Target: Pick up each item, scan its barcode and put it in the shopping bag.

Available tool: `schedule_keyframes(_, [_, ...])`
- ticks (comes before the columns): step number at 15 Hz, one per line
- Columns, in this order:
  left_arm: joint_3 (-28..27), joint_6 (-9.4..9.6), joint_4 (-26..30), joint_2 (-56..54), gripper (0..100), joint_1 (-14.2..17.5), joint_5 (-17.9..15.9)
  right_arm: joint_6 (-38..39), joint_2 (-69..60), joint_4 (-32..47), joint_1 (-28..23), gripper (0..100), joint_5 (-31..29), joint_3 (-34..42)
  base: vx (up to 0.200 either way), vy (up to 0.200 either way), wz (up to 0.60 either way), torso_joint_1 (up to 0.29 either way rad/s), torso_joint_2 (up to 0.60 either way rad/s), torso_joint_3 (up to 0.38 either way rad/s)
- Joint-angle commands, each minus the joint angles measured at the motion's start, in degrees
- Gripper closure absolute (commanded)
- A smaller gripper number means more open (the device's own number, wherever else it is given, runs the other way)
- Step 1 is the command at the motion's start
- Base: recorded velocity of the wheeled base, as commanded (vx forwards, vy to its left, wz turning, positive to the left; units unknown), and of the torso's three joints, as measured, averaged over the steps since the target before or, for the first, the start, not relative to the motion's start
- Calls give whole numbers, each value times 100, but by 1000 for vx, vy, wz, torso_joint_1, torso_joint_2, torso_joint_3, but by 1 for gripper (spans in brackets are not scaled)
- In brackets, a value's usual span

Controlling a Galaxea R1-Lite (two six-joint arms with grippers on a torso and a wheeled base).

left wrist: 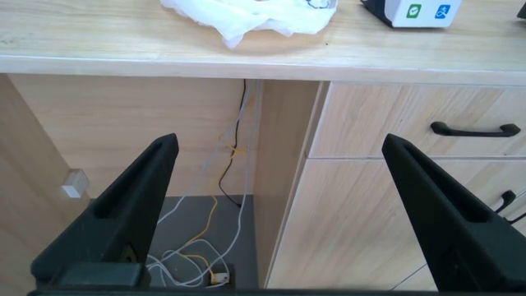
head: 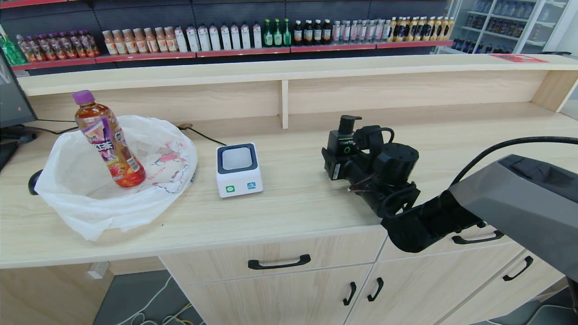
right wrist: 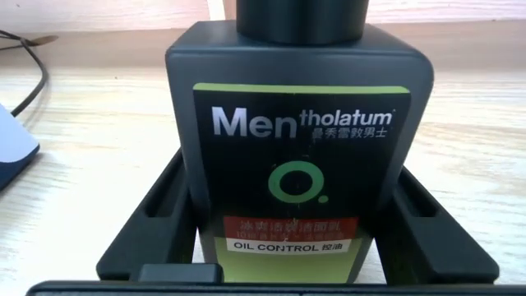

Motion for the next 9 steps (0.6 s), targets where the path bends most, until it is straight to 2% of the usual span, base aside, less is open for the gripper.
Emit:
schedule_keyframes(1, [0, -4, 0, -2, 0, 1, 3, -9, -4, -57, 9, 100, 1, 19, 0, 0, 0, 0, 0, 0])
schedule_keyframes(9, [0, -4, 0, -2, 0, 1, 3, -26, -92, -443, 9, 100, -16, 36, 0, 0, 0, 0, 0, 0])
